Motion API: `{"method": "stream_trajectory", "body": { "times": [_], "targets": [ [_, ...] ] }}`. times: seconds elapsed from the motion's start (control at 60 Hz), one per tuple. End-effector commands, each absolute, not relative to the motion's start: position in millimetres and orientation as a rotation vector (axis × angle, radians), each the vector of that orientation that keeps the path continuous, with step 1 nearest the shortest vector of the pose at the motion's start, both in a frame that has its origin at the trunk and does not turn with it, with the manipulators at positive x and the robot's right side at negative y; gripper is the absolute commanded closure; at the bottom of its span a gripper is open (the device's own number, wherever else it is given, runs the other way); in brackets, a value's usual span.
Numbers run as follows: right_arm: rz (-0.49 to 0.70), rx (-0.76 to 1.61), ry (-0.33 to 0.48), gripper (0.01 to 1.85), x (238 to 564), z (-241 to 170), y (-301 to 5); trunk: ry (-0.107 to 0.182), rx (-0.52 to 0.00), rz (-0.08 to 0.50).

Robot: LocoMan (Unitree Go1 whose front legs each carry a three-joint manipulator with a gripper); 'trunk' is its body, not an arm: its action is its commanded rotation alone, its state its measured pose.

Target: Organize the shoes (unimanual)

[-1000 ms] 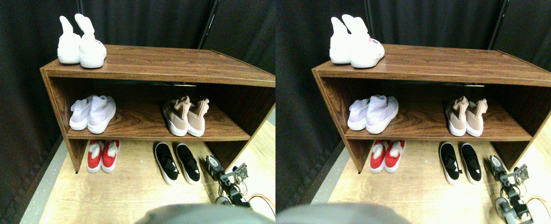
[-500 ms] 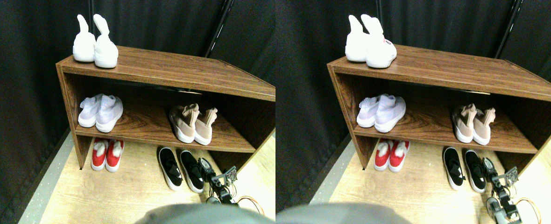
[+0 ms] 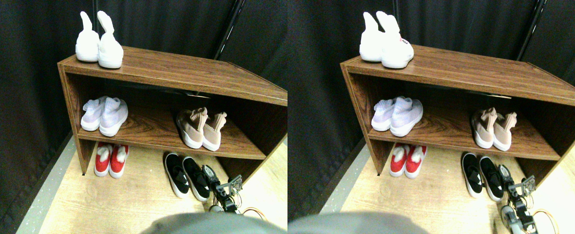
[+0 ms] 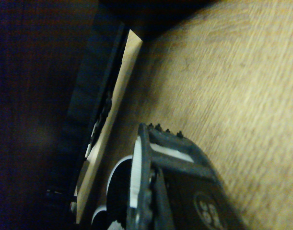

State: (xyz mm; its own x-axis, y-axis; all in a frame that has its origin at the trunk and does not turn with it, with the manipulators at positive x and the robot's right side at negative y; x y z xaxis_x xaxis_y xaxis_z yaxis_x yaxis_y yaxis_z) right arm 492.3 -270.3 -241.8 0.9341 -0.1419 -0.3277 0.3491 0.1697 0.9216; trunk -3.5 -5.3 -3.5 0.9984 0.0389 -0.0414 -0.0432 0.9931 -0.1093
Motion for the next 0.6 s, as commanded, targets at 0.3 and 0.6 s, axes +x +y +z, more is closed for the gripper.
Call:
{"method": "stream_trajectory", "body": {
  "times": [0.3, 0.6],
  "targets": [
    [-0.379, 1.342, 0.142, 1.8, 483, -235, -252, 0.051, -0.133, 0.047],
    [-0.38, 1.27, 0.086, 1.8, 484, -236, -257, 0.046, -0.125, 0.041]
  ]
}}
